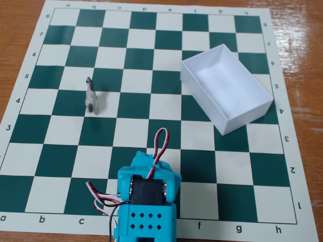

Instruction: Grab the toy horse and put it in the box.

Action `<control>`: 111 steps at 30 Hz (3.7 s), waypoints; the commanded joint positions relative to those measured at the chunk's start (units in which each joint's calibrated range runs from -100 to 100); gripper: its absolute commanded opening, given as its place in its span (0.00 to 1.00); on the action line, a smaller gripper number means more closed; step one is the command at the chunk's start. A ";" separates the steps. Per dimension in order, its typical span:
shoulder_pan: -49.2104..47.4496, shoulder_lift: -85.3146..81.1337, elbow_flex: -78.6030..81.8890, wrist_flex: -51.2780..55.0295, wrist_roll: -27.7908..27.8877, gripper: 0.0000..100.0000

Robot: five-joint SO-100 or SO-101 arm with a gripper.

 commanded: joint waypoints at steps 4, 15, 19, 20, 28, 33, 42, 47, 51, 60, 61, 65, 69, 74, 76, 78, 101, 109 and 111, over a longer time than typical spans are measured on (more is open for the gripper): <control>-0.69 -0.16 0.36 0.23 2.21 0.00; -0.69 -0.16 0.36 0.31 2.21 0.00; -0.83 -0.07 0.36 0.39 2.21 0.00; -0.98 -0.07 0.36 0.39 2.21 0.00; -0.19 -0.07 0.36 0.31 2.60 0.00; -0.05 -0.16 0.36 0.39 2.60 0.00; -0.48 -0.16 0.36 -0.44 2.80 0.00; -0.41 -0.16 0.36 -0.44 2.94 0.00; -0.33 -0.25 0.36 -0.85 3.38 0.00; -1.26 -0.25 0.36 -0.60 3.72 0.00; -1.41 0.02 0.36 -0.60 3.77 0.00; -1.33 2.49 -0.91 -1.85 4.02 0.00; -1.83 11.52 -7.92 -4.84 4.02 0.00; -3.69 27.27 -19.85 -10.65 4.02 0.00; -4.83 34.00 -25.58 -12.65 4.21 0.01; -6.26 41.52 -32.23 -14.22 4.21 0.01; -19.83 85.68 -67.91 -29.42 4.26 0.36; -18.98 94.62 -68.73 -40.55 6.61 0.43; -18.91 96.57 -68.82 -41.72 7.04 0.44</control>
